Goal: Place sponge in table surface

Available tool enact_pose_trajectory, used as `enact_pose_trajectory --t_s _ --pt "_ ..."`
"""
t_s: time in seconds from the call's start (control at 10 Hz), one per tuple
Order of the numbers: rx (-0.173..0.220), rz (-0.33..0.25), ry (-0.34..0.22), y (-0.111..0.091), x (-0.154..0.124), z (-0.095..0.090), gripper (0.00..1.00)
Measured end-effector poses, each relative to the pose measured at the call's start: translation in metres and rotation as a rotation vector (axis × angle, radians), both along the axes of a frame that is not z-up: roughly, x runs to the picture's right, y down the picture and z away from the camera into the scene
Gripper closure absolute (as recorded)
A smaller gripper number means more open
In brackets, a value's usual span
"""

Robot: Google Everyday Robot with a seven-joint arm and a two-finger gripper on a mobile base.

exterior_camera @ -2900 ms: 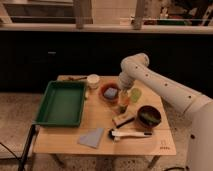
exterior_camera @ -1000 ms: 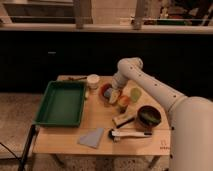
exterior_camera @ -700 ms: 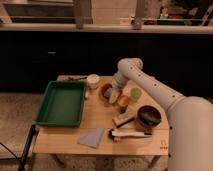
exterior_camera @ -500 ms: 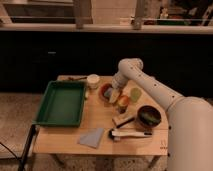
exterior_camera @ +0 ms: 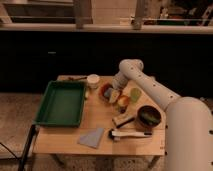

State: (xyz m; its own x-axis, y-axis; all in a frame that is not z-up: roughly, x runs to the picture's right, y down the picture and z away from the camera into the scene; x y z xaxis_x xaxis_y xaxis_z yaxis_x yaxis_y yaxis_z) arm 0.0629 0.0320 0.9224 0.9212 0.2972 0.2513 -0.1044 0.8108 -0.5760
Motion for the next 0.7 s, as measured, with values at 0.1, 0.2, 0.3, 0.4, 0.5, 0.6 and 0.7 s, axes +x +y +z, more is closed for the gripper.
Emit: enact_pose_trajectory --t_s 0.1,0.2,0.3,0.4,0.5,0.6,0.7 --pt "-0.004 0.005 0.001 0.0 0.001 0.001 0.2" --pt "-0.009 0.008 0.003 0.002 0.002 0.003 0.2" --pt "-0.012 0.012 0.004 0.002 0.002 0.005 0.2" --pt "-0.016 0.018 0.005 0.004 0.002 0.008 0.2" --pt "-0.02 0.024 0.007 0.004 0.003 0.01 0.2" --pt "-0.026 0.03 0.01 0.006 0.006 0.012 0.2" --pt "-0.03 0.034 0.011 0.006 0.007 0.013 0.2"
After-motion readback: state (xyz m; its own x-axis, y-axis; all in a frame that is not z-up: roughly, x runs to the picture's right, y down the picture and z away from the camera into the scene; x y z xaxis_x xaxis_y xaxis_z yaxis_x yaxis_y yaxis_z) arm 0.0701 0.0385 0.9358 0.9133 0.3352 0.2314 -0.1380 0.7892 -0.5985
